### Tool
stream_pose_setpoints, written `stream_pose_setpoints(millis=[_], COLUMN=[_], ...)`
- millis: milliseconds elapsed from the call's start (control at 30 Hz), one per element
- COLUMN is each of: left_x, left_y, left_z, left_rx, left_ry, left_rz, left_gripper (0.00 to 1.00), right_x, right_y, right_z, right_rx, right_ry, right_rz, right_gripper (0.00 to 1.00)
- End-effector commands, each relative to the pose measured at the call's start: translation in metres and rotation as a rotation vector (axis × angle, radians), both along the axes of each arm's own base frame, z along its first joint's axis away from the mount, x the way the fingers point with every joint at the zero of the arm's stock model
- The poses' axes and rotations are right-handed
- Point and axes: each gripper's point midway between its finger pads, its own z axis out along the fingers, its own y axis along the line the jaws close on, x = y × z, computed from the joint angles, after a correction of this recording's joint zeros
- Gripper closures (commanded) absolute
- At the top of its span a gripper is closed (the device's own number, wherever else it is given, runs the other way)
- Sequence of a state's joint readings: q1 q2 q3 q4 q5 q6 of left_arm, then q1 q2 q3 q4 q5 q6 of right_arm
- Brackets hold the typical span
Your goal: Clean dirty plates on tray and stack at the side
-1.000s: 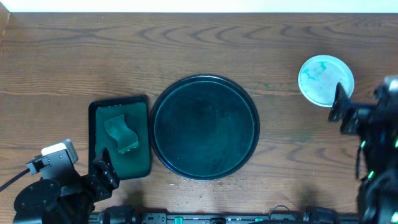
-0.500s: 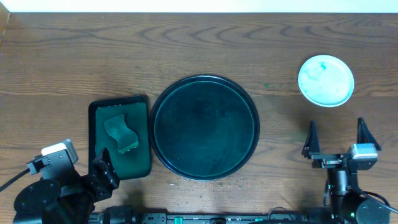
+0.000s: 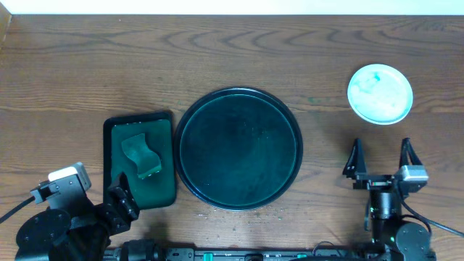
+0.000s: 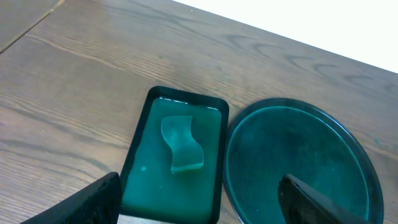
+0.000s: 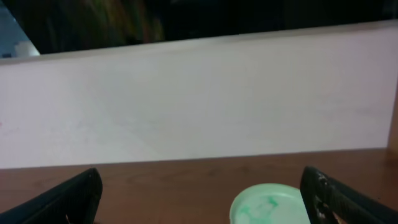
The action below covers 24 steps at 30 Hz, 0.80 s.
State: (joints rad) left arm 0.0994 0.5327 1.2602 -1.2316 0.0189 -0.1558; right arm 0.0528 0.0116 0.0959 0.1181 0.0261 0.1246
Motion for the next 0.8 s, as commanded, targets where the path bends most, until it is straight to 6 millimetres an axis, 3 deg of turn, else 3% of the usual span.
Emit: stream_pose_setpoints(millis=[0, 333, 500, 767], left_x=[-0.001, -0.001, -0.001, -0.001], left_y=[0.002, 0.002, 0.002, 0.002], left_z=[0.004, 0.004, 0.004, 0.004], left_rx=[0.021, 0.022, 0.021, 0.022], left_ry=[-0.006, -0.006, -0.006, -0.006], left_rz=[0.001, 0.000, 0.001, 0.000], left_gripper=[0.19, 0.20, 0.20, 0.20], right_x=[0.004, 0.009, 0.010, 0.010], right_y=[0.000, -0.001, 0.005, 0.009], right_z=[-0.014, -0.043, -0.091, -0.089], right_rx=[0.056, 0.052, 0.036, -0.086], right_ry=[0.015, 0.088, 0.283, 0.269], right_rz=[0.013, 0.015, 0.042, 0.054], right_gripper=[0.01, 0.01, 0.01, 0.01])
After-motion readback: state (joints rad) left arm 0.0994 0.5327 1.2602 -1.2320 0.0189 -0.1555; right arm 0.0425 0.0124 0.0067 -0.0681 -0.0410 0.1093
